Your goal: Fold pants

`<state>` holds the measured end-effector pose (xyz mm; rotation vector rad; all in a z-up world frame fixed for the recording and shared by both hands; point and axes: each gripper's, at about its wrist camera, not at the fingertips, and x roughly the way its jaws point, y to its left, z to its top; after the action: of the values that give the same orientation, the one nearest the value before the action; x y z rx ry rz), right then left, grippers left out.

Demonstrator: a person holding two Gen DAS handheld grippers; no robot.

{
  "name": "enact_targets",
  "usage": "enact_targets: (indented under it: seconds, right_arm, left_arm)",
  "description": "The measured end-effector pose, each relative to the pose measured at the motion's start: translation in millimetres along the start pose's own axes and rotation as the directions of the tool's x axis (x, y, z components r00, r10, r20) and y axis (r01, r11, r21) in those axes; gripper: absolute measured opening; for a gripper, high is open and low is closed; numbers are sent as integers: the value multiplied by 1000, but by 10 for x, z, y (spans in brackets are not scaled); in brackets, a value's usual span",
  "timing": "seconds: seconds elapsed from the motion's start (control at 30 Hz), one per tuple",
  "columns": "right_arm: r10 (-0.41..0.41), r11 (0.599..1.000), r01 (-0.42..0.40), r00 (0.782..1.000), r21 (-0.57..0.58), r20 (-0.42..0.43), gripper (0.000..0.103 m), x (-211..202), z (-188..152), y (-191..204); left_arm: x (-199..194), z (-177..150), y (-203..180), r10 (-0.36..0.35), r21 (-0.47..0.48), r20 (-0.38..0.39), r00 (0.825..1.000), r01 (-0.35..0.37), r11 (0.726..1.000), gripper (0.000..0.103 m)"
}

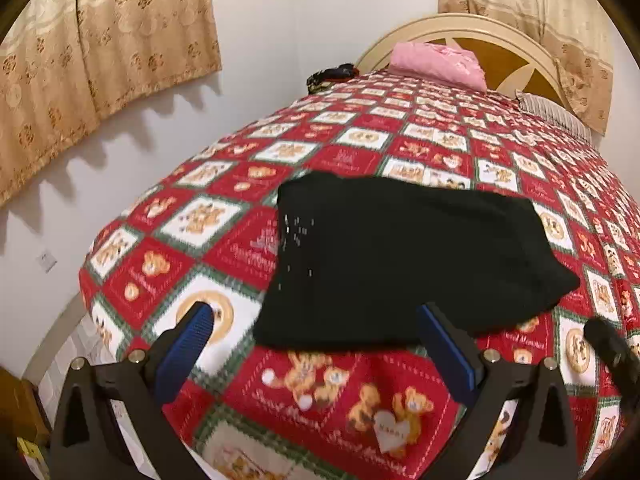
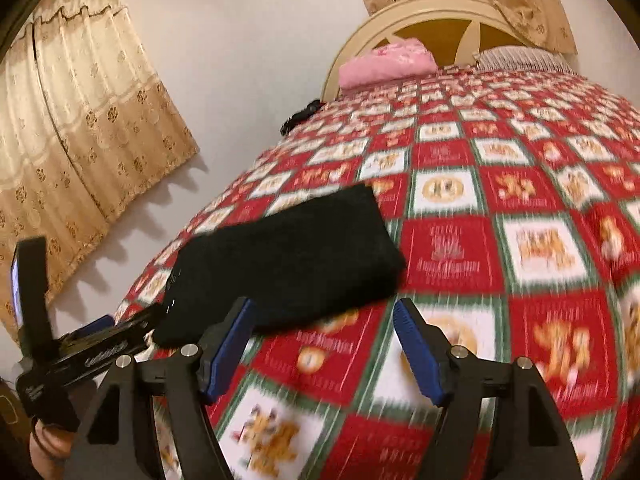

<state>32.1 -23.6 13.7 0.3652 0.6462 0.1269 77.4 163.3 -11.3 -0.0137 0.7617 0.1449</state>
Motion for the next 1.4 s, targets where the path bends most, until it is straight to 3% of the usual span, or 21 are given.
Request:
enact_targets:
  seconds: [0.27,0.5,0.8,0.93,1.4]
  right_arm:
    - [-105,994,105,990,4,-93,73,-100,-338,54]
    - [-140,989,143,988,-40,62,73,-632,-320,298]
    - [-147,982,168,966,-83,213,74,-1104,-330,579]
    - [-151,982,174,960,-77,237,75,-1181,-322,595]
    - [-168,984,178,954,-20,248,75,-1243,-336,435]
  left_arm:
    - [-313,-233,-10,46,47,65,997,-49,998,103]
    - [-656,-463,51,13,50,83,996,-17,999,103]
    - [-1002,-592,55,-6,69,162,987,-5,998,103]
    - [-1088,-588,50,-26,58,183,983,15,998,103]
    - [-1173,-644,-119,16,108,204,979,-39,993,103]
